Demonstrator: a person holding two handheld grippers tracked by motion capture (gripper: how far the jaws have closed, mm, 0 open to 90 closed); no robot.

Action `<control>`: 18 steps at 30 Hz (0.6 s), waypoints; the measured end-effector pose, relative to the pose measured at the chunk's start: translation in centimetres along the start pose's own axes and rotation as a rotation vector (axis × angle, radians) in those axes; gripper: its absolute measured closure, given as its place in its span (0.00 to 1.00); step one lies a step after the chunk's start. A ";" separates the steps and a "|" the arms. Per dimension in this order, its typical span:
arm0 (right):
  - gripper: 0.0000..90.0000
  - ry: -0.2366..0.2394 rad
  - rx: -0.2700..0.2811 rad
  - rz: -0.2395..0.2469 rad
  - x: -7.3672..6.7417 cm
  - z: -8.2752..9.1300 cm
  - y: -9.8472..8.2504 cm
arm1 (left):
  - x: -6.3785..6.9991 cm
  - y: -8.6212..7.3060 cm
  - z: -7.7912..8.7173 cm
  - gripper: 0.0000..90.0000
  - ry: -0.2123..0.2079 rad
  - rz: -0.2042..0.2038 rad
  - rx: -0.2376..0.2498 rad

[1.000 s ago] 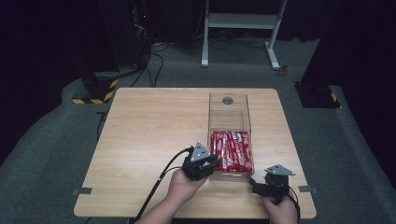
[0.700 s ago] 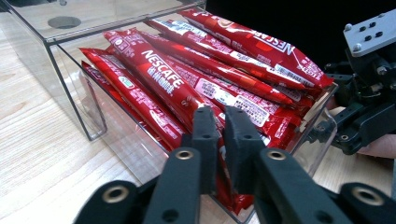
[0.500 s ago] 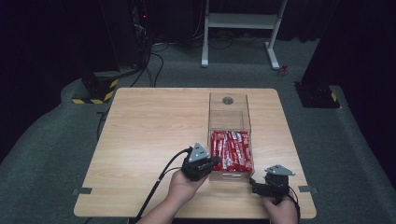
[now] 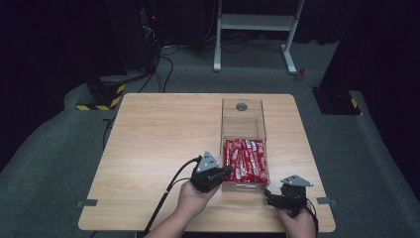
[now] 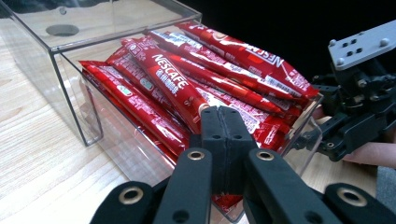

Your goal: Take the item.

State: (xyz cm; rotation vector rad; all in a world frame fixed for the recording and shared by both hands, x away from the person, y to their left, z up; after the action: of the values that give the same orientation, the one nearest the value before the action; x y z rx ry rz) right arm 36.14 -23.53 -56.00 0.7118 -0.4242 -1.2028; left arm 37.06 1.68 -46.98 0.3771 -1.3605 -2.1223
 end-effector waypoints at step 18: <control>0.12 0.000 0.000 0.000 0.0 0.0 0.0 | 0.1 0.3 1.0 1.00 -0.030 -0.027 0.047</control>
State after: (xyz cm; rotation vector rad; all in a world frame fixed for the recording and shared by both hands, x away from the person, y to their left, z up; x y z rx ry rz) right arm 36.14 -23.53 -56.00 0.7118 -0.4242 -1.2030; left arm 36.55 2.21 -46.24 0.3855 -1.4324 -2.1285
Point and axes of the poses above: each handheld gripper's, and its own axes: z roughly backward along the jaws, y roughly out of its top, x roughly to its right, the point moved 5 cm from there along -z, roughly forward along the jaws, and after that the axes turned 6 degrees about -z, right-handed, at the moved point
